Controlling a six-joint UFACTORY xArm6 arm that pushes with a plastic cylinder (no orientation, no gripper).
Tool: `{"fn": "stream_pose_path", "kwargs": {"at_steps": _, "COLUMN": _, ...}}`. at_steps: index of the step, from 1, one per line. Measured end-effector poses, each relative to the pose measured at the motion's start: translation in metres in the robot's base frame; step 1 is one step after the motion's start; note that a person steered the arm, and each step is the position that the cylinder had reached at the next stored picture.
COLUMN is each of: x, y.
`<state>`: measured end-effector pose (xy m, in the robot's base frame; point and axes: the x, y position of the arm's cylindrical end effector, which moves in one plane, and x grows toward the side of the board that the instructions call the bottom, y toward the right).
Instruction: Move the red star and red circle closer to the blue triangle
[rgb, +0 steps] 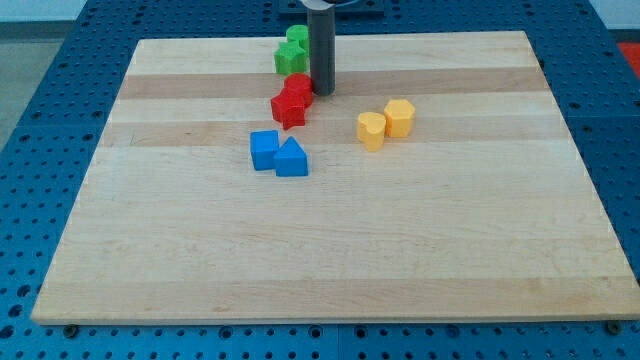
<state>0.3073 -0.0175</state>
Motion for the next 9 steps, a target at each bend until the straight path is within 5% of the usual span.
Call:
{"fn": "stream_pose_path", "kwargs": {"at_steps": 4, "x": -0.027, "y": -0.033}}
{"fn": "stream_pose_path", "kwargs": {"at_steps": 9, "x": 0.013, "y": -0.074}}
